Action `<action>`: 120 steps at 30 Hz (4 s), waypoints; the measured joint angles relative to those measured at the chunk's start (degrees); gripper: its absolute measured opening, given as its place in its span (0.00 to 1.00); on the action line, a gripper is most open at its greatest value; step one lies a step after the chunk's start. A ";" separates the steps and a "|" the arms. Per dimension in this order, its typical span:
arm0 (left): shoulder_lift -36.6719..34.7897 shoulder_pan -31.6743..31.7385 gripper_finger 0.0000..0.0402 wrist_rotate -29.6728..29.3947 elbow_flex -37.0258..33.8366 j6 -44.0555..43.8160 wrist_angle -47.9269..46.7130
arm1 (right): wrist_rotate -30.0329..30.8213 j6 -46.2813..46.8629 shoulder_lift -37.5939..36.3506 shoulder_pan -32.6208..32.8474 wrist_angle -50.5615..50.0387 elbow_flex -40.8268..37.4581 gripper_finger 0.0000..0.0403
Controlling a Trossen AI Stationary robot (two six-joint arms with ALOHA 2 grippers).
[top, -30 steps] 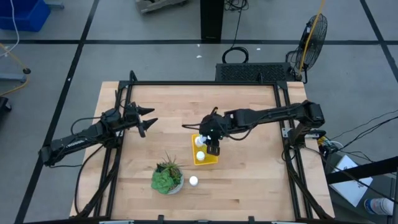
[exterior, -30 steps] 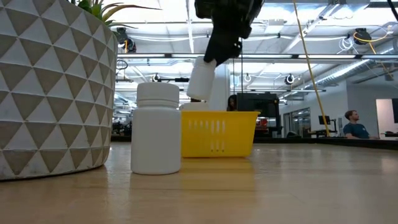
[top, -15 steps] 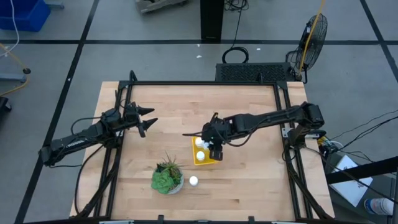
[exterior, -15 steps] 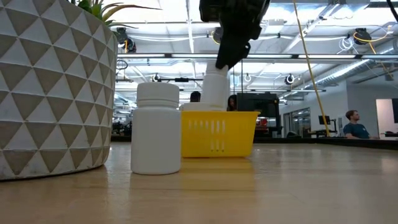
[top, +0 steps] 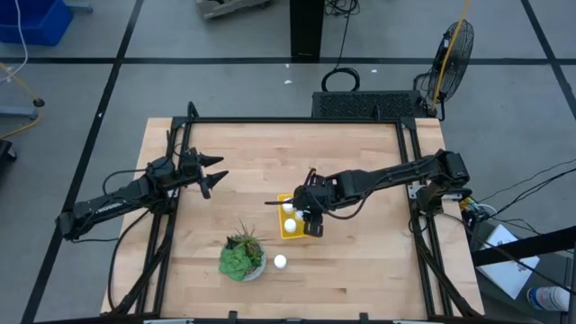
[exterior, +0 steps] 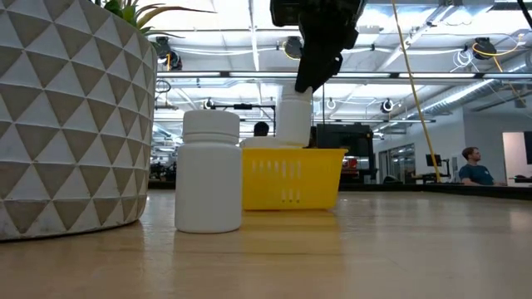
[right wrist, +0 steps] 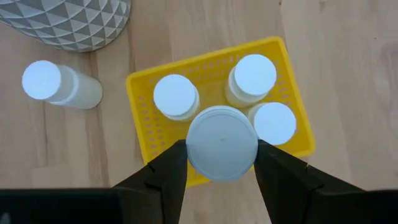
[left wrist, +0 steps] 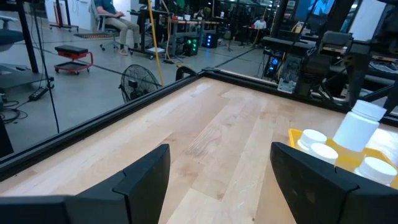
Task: Pick and place pill bottles into a basket
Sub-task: Put the white pill bottle into the yellow bin
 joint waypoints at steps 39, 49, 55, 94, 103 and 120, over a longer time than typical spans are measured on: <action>0.00 0.00 0.70 -0.04 0.00 -0.01 -0.02 | -10.53 1.15 0.07 -2.29 17.81 -16.87 0.51; -0.01 0.00 0.70 -0.04 0.00 -0.01 -0.01 | -10.46 0.93 0.07 -2.29 19.13 -16.87 0.60; 0.00 0.00 0.70 -0.04 0.01 -0.01 -0.02 | -10.60 1.94 0.07 -2.29 19.25 -16.87 0.64; -0.02 -0.03 0.70 7.08 0.00 -11.71 1.38 | 0.35 -12.64 -37.24 -3.76 31.21 -17.64 0.63; 0.00 -0.03 0.70 7.08 0.00 -9.08 1.27 | 12.49 -7.52 -62.78 -3.74 27.50 -38.87 0.62; 0.04 -0.05 0.70 6.59 0.02 -8.71 1.10 | 26.01 -13.05 -99.54 -3.85 39.22 -74.44 0.62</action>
